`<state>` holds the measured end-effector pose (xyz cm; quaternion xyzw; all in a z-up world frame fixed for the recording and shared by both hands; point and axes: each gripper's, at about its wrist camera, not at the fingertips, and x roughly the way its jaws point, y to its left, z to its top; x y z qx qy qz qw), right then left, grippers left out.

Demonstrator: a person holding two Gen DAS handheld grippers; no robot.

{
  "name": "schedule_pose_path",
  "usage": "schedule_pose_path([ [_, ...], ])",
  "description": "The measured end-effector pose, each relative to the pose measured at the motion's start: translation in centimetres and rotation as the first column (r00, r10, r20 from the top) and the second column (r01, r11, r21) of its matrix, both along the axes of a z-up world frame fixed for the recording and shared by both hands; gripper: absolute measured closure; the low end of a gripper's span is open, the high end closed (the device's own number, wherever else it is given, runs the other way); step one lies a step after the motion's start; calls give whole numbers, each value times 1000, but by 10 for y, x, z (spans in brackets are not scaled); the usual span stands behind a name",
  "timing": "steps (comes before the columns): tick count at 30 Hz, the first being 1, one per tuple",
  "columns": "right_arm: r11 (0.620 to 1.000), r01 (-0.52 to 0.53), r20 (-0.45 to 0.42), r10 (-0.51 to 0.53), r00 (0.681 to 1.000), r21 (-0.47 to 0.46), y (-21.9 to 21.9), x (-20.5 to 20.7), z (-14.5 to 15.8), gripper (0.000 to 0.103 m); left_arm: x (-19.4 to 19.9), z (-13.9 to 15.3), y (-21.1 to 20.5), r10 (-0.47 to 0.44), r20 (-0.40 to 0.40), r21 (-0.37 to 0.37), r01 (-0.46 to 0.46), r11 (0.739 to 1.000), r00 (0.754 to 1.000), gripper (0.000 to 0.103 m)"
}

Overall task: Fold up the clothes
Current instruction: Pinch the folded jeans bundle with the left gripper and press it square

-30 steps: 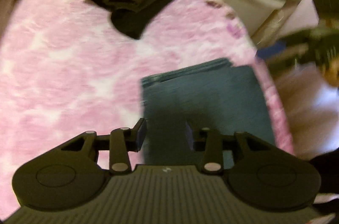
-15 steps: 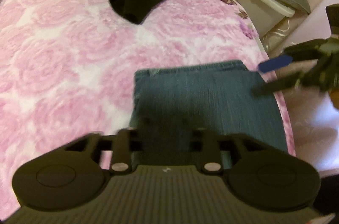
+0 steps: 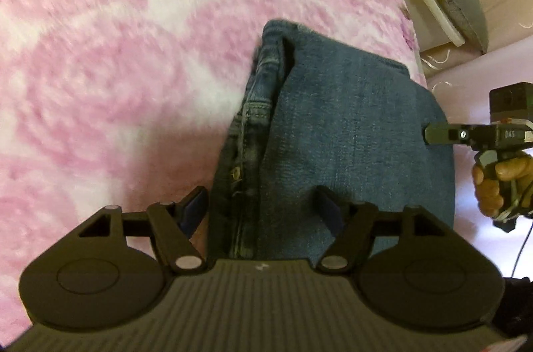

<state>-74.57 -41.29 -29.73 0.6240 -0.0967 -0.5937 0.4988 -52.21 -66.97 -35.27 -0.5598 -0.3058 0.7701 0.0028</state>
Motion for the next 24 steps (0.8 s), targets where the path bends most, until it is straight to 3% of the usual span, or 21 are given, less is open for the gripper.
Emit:
schedule_pose_path([
  [3,1000,4,5,-4,1000,-4,-12,0,-5,20,-1,-6,0,7,-4,26,-7,1000,1000,35],
  [4,1000,-2,-1,2,1000,6,-16,-1,-4,21,0,-5,1,8,-9,30,-7,1000,1000,46],
  [5,1000,-9,-10,9,1000,19,-21,-1,-4,33,1,-4,2,10,-15,32,-9,999,1000,48],
  [9,996,-80,-7,80,997,34,-30,-6,8,49,20,12,6,50,-76,9,-50,999,996,68],
  [13,969,-248,-63,248,967,1,-61,-1,44,54,65,46,14,182,-163,-28,-189,982,970,76],
  [15,927,-375,-122,370,921,-24,-92,10,67,54,103,64,18,297,-195,-42,-311,950,935,76],
  [17,856,-516,-175,502,847,-40,-134,29,86,54,146,78,22,438,-215,-41,-456,889,873,77],
  [19,739,-673,-253,643,723,-43,-187,65,103,54,192,88,33,583,-225,-45,-605,795,781,77],
  [21,619,-784,-325,732,599,-48,-230,109,111,53,238,91,50,726,-228,-40,-751,659,649,77],
  [24,447,-893,-409,807,426,-48,-285,188,111,50,295,85,77,880,-227,-19,-906,424,416,77],
])
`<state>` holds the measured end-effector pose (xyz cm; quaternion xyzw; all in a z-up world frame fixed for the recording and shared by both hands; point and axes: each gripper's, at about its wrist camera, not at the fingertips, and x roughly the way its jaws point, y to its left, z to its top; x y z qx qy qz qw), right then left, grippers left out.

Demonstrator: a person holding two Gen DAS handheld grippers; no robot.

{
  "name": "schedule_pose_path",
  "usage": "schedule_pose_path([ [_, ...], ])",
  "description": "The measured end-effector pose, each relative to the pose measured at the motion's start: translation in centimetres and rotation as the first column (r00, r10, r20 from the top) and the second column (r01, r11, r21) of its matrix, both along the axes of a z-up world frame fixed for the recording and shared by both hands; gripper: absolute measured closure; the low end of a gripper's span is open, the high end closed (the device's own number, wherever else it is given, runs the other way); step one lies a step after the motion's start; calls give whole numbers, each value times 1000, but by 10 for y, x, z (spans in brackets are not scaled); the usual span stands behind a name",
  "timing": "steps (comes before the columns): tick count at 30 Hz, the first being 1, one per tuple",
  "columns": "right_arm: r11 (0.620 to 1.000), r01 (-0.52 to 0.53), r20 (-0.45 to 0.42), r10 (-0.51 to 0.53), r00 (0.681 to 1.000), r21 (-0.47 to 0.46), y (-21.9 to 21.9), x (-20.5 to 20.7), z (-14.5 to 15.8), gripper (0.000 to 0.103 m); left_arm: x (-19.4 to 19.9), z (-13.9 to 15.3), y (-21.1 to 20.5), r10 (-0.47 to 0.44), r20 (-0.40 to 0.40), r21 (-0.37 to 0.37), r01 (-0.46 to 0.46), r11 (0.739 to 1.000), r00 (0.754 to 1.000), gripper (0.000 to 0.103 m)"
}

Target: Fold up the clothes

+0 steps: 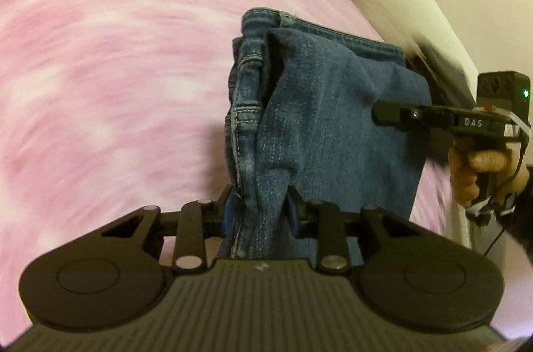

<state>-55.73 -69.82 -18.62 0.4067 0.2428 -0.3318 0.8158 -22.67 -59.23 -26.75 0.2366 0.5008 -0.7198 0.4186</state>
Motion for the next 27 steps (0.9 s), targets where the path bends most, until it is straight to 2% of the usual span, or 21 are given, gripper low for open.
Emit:
schedule_pose_path([
  [2,996,-88,-37,87,996,-30,-24,52,-6,46,31,-10,17,171,-20,17,-171,985,985,77],
  [3,993,-109,-69,105,992,-47,-32,74,-10,44,45,-17,24,251,-30,31,-250,968,967,77],
  [5,987,-140,-143,127,982,-82,-46,117,-17,35,62,-33,31,378,-36,80,-374,924,925,76],
  [7,981,-132,-201,101,974,-145,-47,139,-14,35,73,-48,33,452,-13,125,-447,886,892,77],
  [8,979,-112,-210,74,975,-173,-45,144,-10,35,78,-54,32,472,3,143,-467,872,882,77],
  [9,981,-81,-206,43,978,-176,-39,139,-8,35,84,-59,30,471,3,155,-465,871,882,77],
  [11,987,0,-168,-27,986,-158,-20,120,-5,35,97,-60,33,458,-39,162,-447,880,888,77],
  [13,989,107,-97,-117,988,-107,10,93,-3,35,102,-53,31,430,-29,149,-421,895,903,78],
  [15,971,231,-61,-234,970,-64,50,64,-9,34,110,-46,30,393,-18,125,-388,913,919,78],
  [17,925,379,-33,-378,925,13,97,31,-22,34,118,-37,24,351,6,102,-350,931,936,75],
  [19,849,513,-23,-515,857,125,143,3,-40,34,119,-34,15,291,60,64,-294,954,955,68],
  [21,764,604,-27,-615,788,227,187,-11,-63,34,115,-33,-1,194,132,22,-199,980,972,65],
  [24,713,639,32,-674,738,291,211,2,-89,33,107,-34,-23,61,198,-15,-59,998,978,64],
  [27,675,656,87,-716,693,338,224,19,-111,33,102,-40,-45,-43,230,-25,50,998,972,55],
])
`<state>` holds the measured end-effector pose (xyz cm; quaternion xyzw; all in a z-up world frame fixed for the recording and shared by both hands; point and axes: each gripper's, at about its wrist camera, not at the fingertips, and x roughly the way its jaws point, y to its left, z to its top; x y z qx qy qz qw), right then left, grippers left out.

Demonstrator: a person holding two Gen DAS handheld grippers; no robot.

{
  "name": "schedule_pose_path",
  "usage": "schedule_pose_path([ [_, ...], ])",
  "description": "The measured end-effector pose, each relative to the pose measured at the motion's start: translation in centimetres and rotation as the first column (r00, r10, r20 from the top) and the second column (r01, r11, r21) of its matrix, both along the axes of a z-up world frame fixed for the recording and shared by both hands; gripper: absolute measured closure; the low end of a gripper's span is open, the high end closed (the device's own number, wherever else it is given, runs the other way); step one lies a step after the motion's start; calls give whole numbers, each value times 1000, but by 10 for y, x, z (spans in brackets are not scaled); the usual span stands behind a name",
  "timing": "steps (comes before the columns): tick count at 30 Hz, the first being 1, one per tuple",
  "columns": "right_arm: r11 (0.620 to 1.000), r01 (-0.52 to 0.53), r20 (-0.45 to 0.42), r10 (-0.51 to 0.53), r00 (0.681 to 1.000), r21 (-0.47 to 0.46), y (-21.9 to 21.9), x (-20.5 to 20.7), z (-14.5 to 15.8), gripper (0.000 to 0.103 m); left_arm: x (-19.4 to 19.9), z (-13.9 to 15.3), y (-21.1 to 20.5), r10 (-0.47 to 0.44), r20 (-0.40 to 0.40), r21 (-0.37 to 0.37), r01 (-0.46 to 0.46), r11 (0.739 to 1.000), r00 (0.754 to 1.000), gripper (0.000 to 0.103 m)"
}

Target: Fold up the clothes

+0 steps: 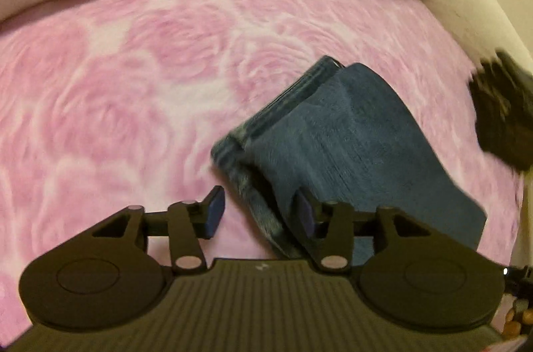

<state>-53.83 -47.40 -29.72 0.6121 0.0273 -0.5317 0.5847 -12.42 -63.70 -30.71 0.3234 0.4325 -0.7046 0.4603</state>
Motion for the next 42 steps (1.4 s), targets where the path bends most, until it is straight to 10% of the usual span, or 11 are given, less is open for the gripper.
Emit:
schedule_pose_path([
  [4,1000,21,43,-20,999,-11,-2,19,-16,33,3,-20,-23,-56,12,25,56,998,998,27],
  [7,999,29,66,-27,997,-33,-6,34,-23,34,15,-39,-33,-45,-78,75,51,996,996,26],
  [11,997,75,109,-72,991,-19,-10,39,-31,39,32,-56,-36,20,-260,147,19,989,965,51],
  [15,998,38,152,-45,987,45,-27,19,-27,89,27,-50,-27,-1,-284,109,33,993,959,68],
  [23,983,-181,-94,182,979,23,-116,-48,27,89,-17,-36,19,11,-342,160,47,986,939,70],
  [30,947,-316,-469,302,830,51,-86,-29,57,71,-22,-9,45,-50,-227,77,69,995,973,69],
  [34,903,-426,-571,324,755,-52,-26,16,69,71,-33,35,67,-236,-23,-114,232,966,971,74],
  [42,934,-351,-376,304,875,-62,0,28,10,71,-95,22,69,-532,191,-188,563,805,825,79],
])
